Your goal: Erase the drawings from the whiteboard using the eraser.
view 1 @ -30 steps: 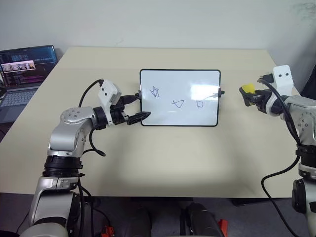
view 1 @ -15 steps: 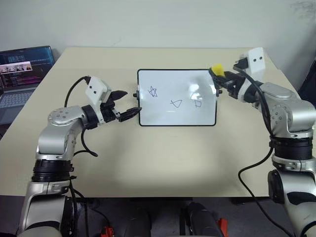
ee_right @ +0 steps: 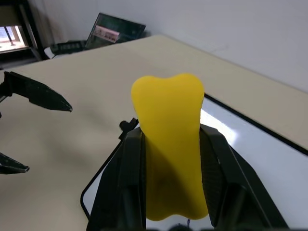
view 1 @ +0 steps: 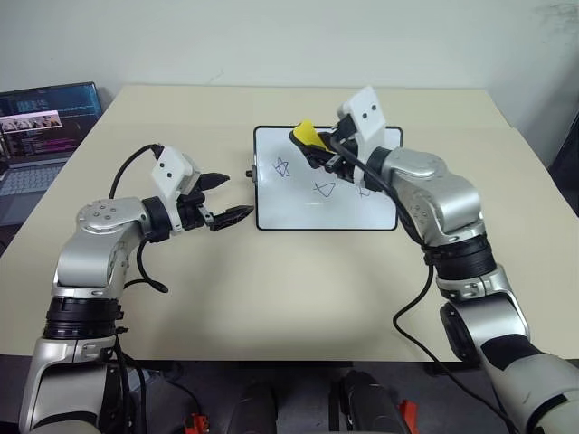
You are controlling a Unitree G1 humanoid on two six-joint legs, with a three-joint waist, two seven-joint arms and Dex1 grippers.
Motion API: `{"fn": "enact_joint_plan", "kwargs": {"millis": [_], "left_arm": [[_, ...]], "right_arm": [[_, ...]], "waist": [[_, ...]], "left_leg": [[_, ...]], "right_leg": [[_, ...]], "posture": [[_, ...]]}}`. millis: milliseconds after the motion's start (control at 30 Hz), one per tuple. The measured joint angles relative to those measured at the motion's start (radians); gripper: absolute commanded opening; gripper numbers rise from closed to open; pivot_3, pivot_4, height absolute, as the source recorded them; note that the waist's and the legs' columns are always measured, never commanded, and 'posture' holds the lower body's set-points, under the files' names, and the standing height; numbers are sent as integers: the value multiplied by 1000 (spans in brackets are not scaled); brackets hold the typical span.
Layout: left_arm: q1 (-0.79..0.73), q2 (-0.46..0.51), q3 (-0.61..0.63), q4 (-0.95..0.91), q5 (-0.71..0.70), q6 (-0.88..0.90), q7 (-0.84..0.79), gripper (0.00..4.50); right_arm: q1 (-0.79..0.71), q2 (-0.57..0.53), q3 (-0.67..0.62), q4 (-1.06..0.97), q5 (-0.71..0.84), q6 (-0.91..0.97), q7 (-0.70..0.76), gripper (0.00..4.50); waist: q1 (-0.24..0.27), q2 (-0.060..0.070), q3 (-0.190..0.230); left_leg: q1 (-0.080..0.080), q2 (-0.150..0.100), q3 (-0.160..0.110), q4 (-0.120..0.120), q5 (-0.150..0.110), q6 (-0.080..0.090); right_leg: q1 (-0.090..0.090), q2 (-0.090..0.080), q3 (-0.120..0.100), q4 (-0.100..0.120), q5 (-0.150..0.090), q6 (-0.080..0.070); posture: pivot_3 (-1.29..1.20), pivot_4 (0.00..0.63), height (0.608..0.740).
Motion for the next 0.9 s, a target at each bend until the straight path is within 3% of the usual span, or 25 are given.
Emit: {"fn": "enact_joint_plan", "kwargs": {"millis": [367,667,900], "left_arm": [[27,9,-8,-14,8,1,-2,4500],[44,10,-5,-32,6,7,4,4500],[96,14,6,-78,-3,32,18,4500]], "right_arm": [[-35,108,115,245,-200,-270,-26,1122],[-288,237,131,692,-350,-361,-157,1121],[-393,273,138,924,-430,-426,-199,1121]], "waist": [[-4,0,0],[-13,0,0],[-19,0,0]], "left_leg": [[0,0,0,0,0,0],[-1,0,0,-3,0,0],[-4,0,0,-3,0,0]], "right_leg": [[-1,0,0,1,0,0],[-5,0,1,1,-1,-2],[-8,0,1,2,-1,-2]], "posture": [[0,150,740],[0,150,740],[0,150,740]]}}
